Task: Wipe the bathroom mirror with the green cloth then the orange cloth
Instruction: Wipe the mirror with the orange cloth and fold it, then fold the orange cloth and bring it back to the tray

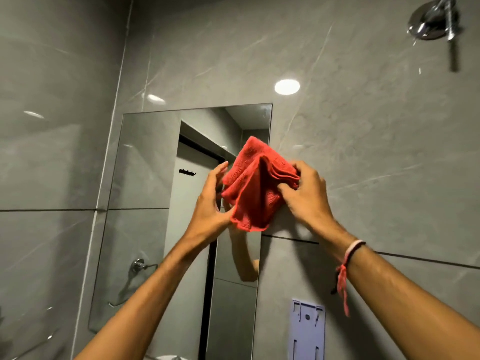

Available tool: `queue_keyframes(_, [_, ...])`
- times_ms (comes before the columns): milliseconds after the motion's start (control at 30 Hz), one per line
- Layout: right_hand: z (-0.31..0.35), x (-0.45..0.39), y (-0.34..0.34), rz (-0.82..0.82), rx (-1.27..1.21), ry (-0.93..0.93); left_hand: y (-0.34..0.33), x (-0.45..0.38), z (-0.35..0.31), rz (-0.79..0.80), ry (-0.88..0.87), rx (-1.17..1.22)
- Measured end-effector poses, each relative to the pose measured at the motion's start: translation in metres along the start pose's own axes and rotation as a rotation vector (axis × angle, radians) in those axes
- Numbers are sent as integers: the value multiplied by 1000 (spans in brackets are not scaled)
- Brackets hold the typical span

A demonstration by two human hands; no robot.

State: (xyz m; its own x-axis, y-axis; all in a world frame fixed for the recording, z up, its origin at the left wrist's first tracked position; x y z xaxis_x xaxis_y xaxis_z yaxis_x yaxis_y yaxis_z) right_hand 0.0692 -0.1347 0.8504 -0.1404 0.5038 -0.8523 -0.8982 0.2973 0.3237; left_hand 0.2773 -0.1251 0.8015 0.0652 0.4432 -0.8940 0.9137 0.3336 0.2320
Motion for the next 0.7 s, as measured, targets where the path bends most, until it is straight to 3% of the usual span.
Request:
queue_keyframes(100, [-11, 18, 11, -27, -246, -60, -9, 1, -2, 43, 101, 190])
queue_keyframes(233, [-33, 56, 26, 94, -560, -186, -49, 8, -16, 25, 205, 484])
queue_keyframes(300, [-44, 82, 45, 126, -695, -238, -82, 17, -27, 50, 230, 507])
queue_keyframes(400, [-43, 119, 78, 226, -873, -165, -134, 38, -49, 119, 219, 483])
queue_keyframes(567, [-91, 190, 143, 85, -350, -289, -215, 93, -61, 206, 315, 477])
queue_keyframes(700, [-148, 263, 164, 116, -272, -479, -277, 169, -43, 243, 513, 546])
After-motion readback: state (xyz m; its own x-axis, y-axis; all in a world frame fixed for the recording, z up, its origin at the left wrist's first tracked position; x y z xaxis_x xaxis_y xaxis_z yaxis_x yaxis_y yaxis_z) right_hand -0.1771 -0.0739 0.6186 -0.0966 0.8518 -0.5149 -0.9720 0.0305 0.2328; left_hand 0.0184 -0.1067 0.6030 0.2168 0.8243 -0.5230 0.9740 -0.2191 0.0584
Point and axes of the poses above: each hand's wrist, its own x-axis away from the middle knuckle, its own y-axis out of the back of the hand, z = x × y, the point moved 9 cm from there along -x, towards the middle knuckle, and after that the axes turned 9 degrees about z, right-handed, at the moved point
